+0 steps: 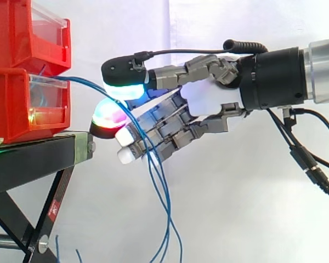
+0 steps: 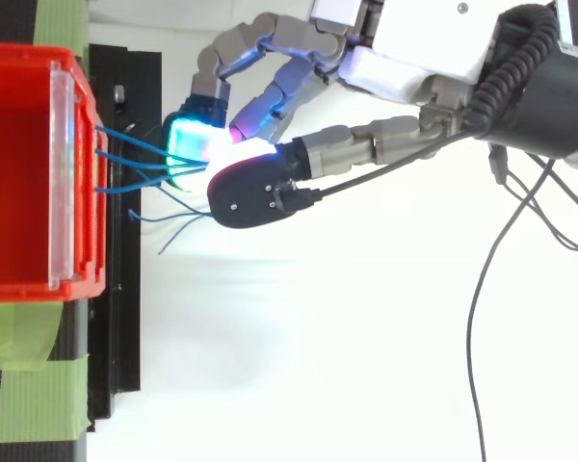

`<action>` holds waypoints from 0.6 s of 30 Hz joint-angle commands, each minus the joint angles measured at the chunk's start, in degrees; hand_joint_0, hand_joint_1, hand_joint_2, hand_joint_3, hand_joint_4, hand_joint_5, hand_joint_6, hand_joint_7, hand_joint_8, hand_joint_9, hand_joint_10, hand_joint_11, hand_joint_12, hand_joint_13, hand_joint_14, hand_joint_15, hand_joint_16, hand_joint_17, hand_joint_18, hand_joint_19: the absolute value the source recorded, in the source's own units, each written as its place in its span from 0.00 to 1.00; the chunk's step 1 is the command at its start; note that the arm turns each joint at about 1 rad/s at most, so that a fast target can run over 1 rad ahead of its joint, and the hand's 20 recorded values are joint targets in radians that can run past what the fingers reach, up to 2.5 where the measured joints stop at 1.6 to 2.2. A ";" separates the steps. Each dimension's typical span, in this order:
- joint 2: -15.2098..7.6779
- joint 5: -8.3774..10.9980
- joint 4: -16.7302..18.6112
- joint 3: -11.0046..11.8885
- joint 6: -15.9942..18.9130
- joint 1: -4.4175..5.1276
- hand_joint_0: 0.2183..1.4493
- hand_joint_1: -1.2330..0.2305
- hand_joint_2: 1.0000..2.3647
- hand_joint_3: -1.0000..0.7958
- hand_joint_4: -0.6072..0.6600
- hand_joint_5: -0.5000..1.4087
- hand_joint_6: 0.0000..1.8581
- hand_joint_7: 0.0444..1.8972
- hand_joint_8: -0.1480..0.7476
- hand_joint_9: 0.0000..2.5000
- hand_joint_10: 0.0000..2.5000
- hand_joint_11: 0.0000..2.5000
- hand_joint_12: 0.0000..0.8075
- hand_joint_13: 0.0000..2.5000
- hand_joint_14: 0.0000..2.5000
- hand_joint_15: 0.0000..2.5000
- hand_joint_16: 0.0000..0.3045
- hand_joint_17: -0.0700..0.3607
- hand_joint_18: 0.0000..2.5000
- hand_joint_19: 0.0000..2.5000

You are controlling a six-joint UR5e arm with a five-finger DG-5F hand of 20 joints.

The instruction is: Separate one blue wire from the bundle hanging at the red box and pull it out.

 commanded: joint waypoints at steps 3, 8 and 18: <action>1.15 -1.35 -0.63 0.12 -2.18 -0.38 0.27 0.38 0.01 0.38 0.63 0.19 0.44 0.46 0.59 0.39 0.01 0.23 0.57 0.34 0.00 0.17 0.18 0.44 0.34 0.20; 2.90 -1.35 -0.63 0.12 -6.22 -0.47 0.28 0.37 0.01 0.40 0.62 0.19 0.45 0.48 0.59 0.39 0.01 0.23 0.56 0.34 0.00 0.17 0.17 0.44 0.34 0.20; 3.08 -1.00 -0.54 0.03 -8.33 -0.47 0.29 0.35 0.01 0.45 0.57 0.19 0.47 0.46 0.58 0.39 0.01 0.24 0.55 0.34 0.01 0.17 0.17 0.44 0.35 0.20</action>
